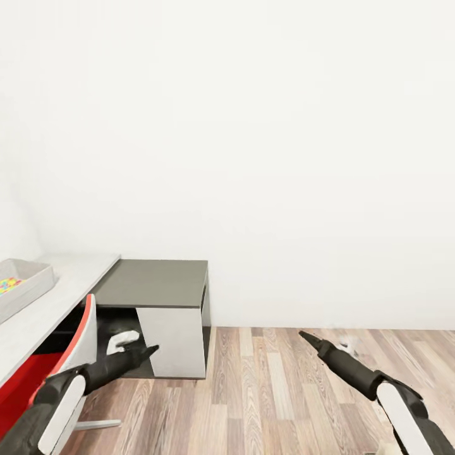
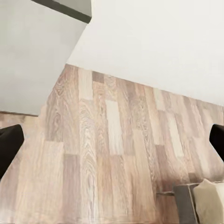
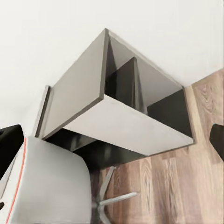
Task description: Put all the toys in the child's room - the three board games (two on the bed and one on the table), the two jigsaw puzzles on the table, and the tennis ball on the table - inside the toy box on the table in the child's room.
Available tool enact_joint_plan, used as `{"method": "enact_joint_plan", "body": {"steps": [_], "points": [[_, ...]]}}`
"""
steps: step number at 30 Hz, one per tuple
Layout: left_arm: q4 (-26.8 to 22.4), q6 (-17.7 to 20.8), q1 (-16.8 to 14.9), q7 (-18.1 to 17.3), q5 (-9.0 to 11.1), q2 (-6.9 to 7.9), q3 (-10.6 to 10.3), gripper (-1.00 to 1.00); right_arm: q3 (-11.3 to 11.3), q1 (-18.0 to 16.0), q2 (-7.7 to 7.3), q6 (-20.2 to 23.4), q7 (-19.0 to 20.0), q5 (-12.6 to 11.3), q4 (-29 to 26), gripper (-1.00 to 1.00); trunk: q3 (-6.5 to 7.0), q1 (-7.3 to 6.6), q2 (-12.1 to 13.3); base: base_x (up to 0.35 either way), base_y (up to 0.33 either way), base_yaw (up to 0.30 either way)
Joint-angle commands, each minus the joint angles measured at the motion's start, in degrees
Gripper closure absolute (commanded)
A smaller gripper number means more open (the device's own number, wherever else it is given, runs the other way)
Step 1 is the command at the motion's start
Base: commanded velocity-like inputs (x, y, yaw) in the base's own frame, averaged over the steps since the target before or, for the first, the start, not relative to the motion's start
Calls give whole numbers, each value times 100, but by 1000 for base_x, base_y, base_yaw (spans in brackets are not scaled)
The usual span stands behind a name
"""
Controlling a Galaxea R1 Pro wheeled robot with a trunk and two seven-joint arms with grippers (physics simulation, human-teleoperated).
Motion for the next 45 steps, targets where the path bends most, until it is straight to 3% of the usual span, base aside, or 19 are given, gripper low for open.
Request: {"method": "enact_joint_plan", "body": {"steps": [1,2,4,5,7,8,9,10,11,13,14,17,18,21,24,26,30,39,45], "points": [[474,-148,-116,218,-121,-79,-27,-100,109,-193,38,-50,-162,71,399,-100,-13,3,-16,0,0,0],[711,-261,-164,320,-216,-117,-42,-100,163,-296,66,-123,-253,139,624,-100,-13,3,-16,0,0,0],[1675,-749,-354,692,-694,-219,-85,-100,350,-771,236,-470,-630,510,1613,-100,-13,3,-16,0,0,0],[1914,-873,-397,773,-825,-236,-89,-100,386,-887,291,-536,-716,617,1864,-100,-13,3,-16,0,0,0],[2813,-1379,-507,1058,-1299,-291,-106,-100,496,-1275,574,-718,-996,1052,2806,-100,-13,3,-16,0,0,0],[3018,-1508,-522,1127,-1398,-308,-111,-100,515,-1340,671,-753,-1054,1166,3013,-100,-13,3,-16,0,0,0],[3412,-1757,-545,1271,-1585,-353,-122,-100,571,-1430,884,-822,-1176,1421,3371,-100,-13,3,-16,0,0,0],[3798,-1978,-559,1430,-1762,-414,-130,-100,653,-1488,1078,-892,-1306,1721,3661,-100,-13,3,-16,0,0,0],[3991,-2077,-564,1518,-1851,-448,-136,-100,699,-1505,1167,-925,-1374,1891,3777,-100,-13,3,-16,0,0,0],[4801,-2461,-576,1900,-2205,-580,-154,-100,888,-1534,1441,-1046,-1672,2623,4151,-100,-13,3,-16,0,0,0],[5013,-2586,-576,1994,-2292,-602,-157,-100,922,-1538,1491,-1073,-1750,2799,4251,-100,-13,3,-16,0,0,0],[6220,-3622,-539,2400,-2628,-645,-164,-100,1017,-1291,1688,-1422,-2104,3508,5077,-100,-13,3,-16,0,0,0],[6362,-3789,-524,2443,-2653,-644,-165,-100,1023,-1201,1696,-1556,-2136,3571,5244,-100,-13,3,-16,0,0,0],[6760,-4370,-153,2605,-2725,-627,-163,-100,1037,-765,1690,-2615,-2240,3737,6236,-100,-13,3,-16,0,0,0],[6854,-4550,252,2649,-2748,-613,-170,-100,1041,-536,1672,-3290,-2277,3778,6768,-100,-13,3,-16,0,0,0],[6881,-4597,509,2662,-2758,-602,-175,-100,1041,-195,1660,-3540,-2295,3793,6928,-100,-13,3,-16,0,0,0],[6895,-4594,693,2665,-2769,-596,-182,-100,1052,222,1599,-3678,-2305,3811,7016,-100,-20,3,-16,0,0,0],[6885,-4608,767,2659,-2755,-660,-146,-100,1051,341,1467,-3721,-2319,3821,7038,-100,-69,3,-16,0,0,0],[6882,-4619,769,2654,-2754,-882,-131,-100,1070,351,1279,-3716,-2324,3822,7039,-100,-73,3,-16,0,0,0]]}}
